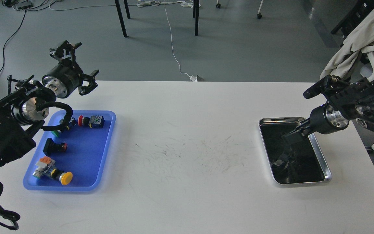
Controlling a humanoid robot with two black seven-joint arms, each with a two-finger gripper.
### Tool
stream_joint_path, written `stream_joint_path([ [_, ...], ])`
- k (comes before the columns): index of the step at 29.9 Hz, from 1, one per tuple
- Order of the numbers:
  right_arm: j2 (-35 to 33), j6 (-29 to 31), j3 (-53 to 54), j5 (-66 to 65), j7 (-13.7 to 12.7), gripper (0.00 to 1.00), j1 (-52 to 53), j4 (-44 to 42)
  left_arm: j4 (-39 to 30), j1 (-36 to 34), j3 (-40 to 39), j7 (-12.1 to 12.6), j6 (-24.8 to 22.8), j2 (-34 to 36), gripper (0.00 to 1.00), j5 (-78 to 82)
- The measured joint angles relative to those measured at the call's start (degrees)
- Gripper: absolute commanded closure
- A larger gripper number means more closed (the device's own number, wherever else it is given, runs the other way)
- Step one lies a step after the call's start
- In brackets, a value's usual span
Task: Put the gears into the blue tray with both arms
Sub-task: 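Lower the right gripper into the steel tray toward the black part, then close the right gripper on the small black part in the steel tray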
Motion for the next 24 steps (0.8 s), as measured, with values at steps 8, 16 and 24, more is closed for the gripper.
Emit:
stream_joint_path([
  [8, 5.4, -1.4, -2.1, 0.0, 1.1, 0.18, -2.8, -5.9, 0.0, 0.0, -1.0, 0.0, -0.1, 0.1, 0.00, 0.0],
  [16, 7.6, -1.6, -2.2, 0.0, 1.1, 0.20, -4.0, -9.8, 0.0, 0.0, -1.1, 0.0, -0.1, 0.1, 0.00, 0.1],
  [24, 8.2, -1.7, -2.1, 0.0, 1.1, 0.30, -5.0, -12.6, -0.1, 0.0, -1.1, 0.0, -0.1, 0.1, 0.00, 0.0],
])
